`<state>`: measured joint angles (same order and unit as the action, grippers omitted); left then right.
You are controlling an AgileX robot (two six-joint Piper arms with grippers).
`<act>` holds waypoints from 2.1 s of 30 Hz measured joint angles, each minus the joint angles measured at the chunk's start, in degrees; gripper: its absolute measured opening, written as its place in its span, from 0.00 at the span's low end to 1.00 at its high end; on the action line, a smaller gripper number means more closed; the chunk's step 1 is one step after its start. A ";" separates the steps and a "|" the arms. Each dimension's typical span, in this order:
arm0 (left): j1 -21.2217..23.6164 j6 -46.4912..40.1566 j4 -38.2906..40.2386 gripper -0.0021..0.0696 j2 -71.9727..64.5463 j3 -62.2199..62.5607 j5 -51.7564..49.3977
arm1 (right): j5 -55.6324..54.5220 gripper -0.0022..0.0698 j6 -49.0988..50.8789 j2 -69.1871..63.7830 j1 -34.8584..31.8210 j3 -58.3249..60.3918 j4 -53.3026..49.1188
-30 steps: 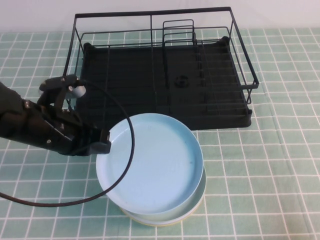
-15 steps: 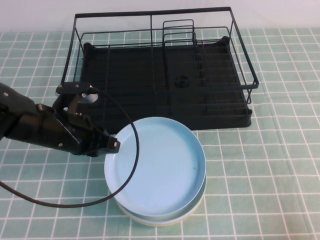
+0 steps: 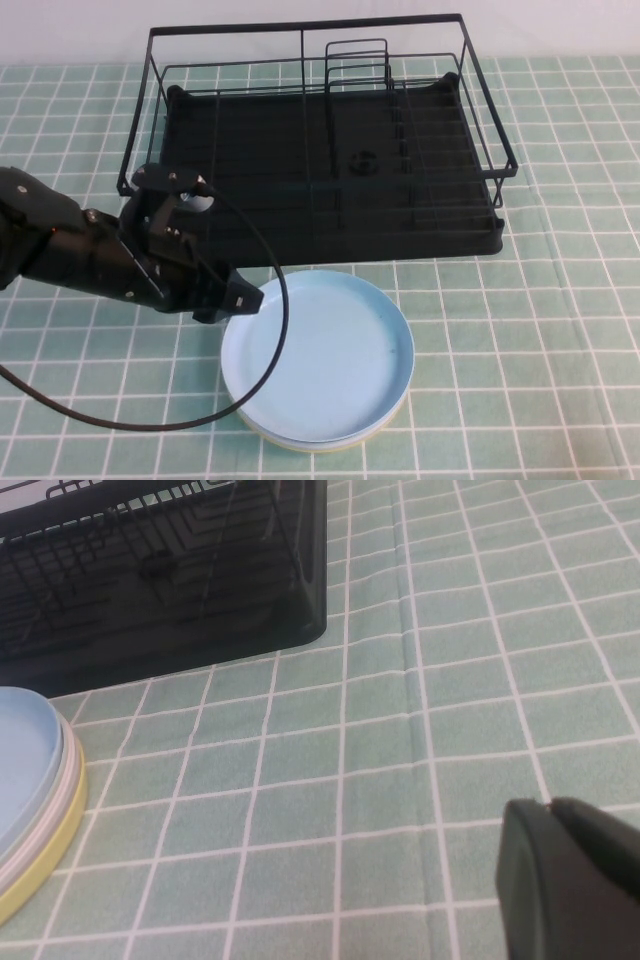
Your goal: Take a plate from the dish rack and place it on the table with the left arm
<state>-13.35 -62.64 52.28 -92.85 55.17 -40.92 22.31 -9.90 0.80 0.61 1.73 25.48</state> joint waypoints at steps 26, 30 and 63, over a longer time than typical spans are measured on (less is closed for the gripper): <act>-0.40 22.22 -29.46 0.03 43.59 -9.78 8.08 | 0.00 0.00 0.00 0.00 0.00 0.00 0.00; -0.40 23.51 -26.92 0.03 53.29 -17.84 8.70 | 0.00 0.00 0.00 0.00 0.00 0.00 0.00; 2.62 68.46 -49.00 0.03 84.07 -56.22 40.92 | 0.00 0.00 0.00 0.00 0.00 0.00 0.79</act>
<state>-10.73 5.83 3.28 -8.78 -1.05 0.00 22.31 -9.90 0.80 0.61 1.73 26.28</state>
